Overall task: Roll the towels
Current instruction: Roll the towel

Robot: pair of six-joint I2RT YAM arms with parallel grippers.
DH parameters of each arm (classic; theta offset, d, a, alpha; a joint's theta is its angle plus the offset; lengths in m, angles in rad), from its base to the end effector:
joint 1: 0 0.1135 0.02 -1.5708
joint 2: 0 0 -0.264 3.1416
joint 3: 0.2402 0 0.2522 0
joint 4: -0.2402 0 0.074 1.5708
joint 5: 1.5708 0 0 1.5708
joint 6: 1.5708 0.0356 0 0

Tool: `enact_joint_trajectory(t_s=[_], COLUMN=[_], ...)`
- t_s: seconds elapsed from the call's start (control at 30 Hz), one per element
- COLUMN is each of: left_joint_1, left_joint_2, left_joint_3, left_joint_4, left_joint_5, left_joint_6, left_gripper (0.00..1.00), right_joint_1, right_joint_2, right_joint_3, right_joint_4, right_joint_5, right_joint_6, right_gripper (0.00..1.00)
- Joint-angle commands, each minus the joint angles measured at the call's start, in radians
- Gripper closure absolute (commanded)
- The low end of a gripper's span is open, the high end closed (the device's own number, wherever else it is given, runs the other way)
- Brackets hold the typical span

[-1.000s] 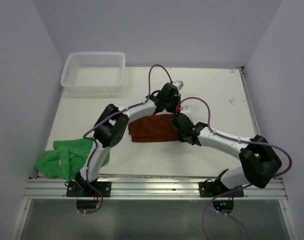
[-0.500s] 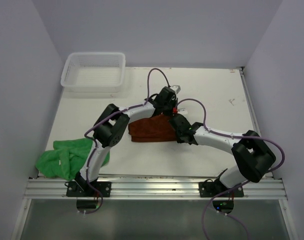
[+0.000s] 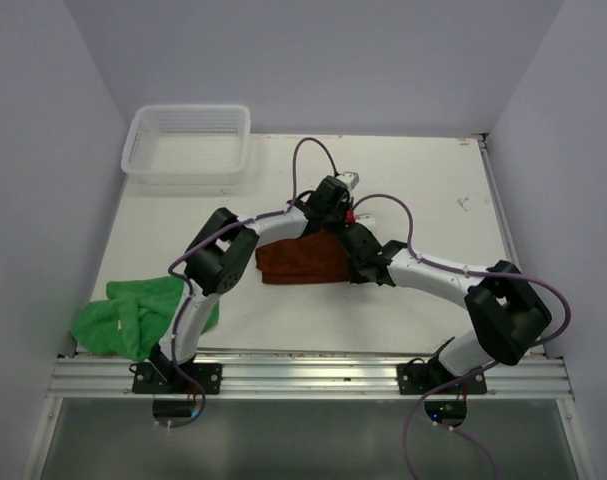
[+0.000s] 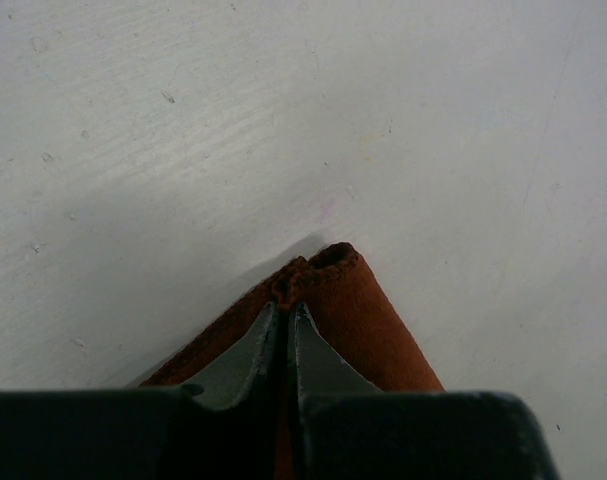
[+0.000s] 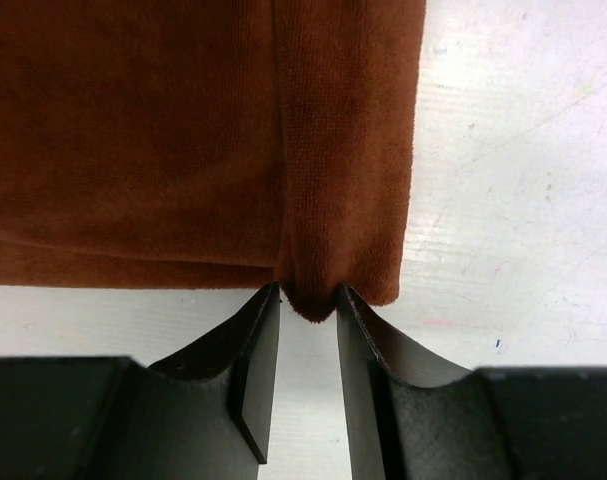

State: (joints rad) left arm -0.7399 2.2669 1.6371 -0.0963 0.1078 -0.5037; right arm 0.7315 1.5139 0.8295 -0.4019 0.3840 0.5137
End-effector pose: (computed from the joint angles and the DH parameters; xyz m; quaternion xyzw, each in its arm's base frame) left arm 0.3699 -0.3429 0.1477 0.1293 0.9019 -0.2784 0.3041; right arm 0.2192 0.1788 0.1740 -0.0581 0.9523 -0.0132 0.2993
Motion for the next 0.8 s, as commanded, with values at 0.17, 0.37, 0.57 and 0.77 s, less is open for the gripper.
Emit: enact_joint_trajectory(t_s=[0.17, 0.37, 0.57, 0.77], left_joint_1=[0.005, 0.001, 0.000, 0.000], left_joint_2=[-0.061, -0.064, -0.067, -0.070], left_joint_3=[-0.040, -0.051, -0.052, -0.053], left_joint_4=[0.050, 0.056, 0.053, 0.049], left_joint_5=[-0.069, -0.069, -0.069, -0.072], left_joint_6=[0.057, 0.057, 0.059, 0.067], left_gripper=[0.95, 0.96, 0.97, 0.98], right_joint_1=[-0.147, -0.257, -0.340, -0.406], right_joint_2=[-0.170, -0.216, -0.141, -0.110], right_joint_3=[0.027, -0.039, -0.104, -0.153], right_joint_4=[-0.016, 0.067, 0.199, 0.284], right_joint_5=[-0.192, -0.368, -0.517, -0.574], right_joint_6=[0.071, 0.115, 0.210, 0.233], right_gripper=[0.61, 0.44, 0.38, 0.37])
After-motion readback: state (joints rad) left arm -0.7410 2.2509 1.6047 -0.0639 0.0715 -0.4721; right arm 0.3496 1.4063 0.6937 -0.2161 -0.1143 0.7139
